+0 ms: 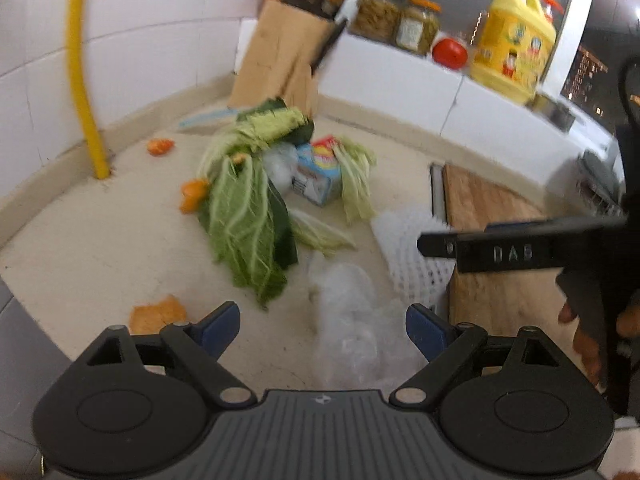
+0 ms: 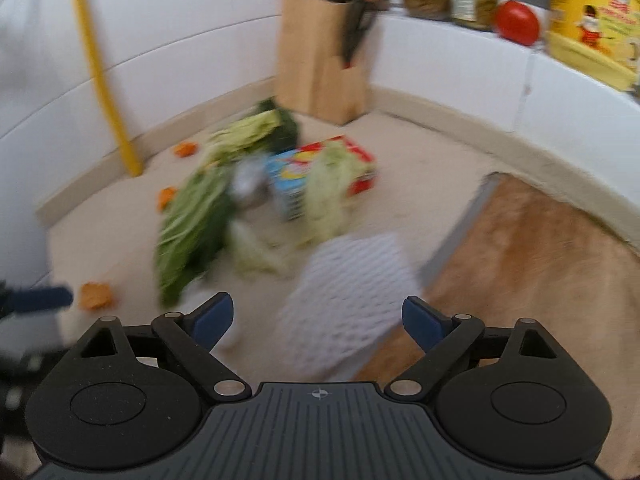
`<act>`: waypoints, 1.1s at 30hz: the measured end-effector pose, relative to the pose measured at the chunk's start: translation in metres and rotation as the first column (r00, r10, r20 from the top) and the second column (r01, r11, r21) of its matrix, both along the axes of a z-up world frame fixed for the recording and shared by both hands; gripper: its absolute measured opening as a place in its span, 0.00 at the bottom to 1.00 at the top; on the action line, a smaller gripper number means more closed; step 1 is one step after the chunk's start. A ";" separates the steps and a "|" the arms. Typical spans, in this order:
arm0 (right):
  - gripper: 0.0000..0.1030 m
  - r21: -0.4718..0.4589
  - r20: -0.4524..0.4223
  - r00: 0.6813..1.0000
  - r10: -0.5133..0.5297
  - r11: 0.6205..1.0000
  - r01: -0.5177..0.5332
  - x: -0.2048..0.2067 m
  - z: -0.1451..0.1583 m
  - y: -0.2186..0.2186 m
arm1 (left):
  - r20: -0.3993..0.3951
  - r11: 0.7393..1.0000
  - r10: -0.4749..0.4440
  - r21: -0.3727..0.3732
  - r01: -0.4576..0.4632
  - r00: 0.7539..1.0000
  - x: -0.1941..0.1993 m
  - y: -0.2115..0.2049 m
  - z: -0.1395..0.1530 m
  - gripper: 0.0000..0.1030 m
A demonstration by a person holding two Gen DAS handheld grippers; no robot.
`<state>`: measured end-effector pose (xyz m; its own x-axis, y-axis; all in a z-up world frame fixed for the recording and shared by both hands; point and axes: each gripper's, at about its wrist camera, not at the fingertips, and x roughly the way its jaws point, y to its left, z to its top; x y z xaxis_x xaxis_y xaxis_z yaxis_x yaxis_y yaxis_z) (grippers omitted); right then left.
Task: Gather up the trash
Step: 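Raise both open tools out of the bin back toward the counter, then grasp the clear plastic bag with the left tool while the right tool grasps the white foam net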
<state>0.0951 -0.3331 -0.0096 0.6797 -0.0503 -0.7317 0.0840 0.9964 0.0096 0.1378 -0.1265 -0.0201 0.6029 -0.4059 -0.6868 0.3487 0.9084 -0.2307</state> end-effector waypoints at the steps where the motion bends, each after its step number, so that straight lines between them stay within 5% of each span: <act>1: 0.92 -0.005 0.002 1.000 -0.008 1.000 0.008 0.001 -0.001 -0.003 | -0.014 1.000 -0.007 0.004 0.007 1.000 0.001 -0.004 -0.003 0.83; 12: 0.95 -0.027 -0.056 0.998 0.035 0.999 -0.037 0.028 -0.026 -0.006 | -0.095 0.999 -0.045 0.018 0.047 0.994 0.009 -0.028 -0.026 0.82; 16: 0.96 -0.041 -0.063 0.996 0.057 0.997 -0.059 0.039 -0.032 -0.005 | -0.076 0.996 -0.050 0.063 0.055 0.996 0.011 -0.035 -0.028 0.63; 25: 0.93 -0.090 -0.106 0.989 0.099 0.990 -0.109 0.055 -0.047 -0.002 | -0.100 0.998 -0.047 0.037 0.051 0.994 0.017 -0.033 -0.032 0.48; 33: 0.45 -0.089 -0.109 0.990 0.085 0.992 -0.095 0.053 -0.042 -0.005 | -0.080 0.998 -0.029 0.048 0.033 0.996 0.013 -0.027 -0.029 0.43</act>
<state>0.1477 -0.3385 -0.0514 0.6047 -0.0645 -0.7938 -0.0100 0.9960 -0.0885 0.1513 -0.1539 -0.0493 0.5335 -0.3880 -0.7515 0.3590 0.9084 -0.2142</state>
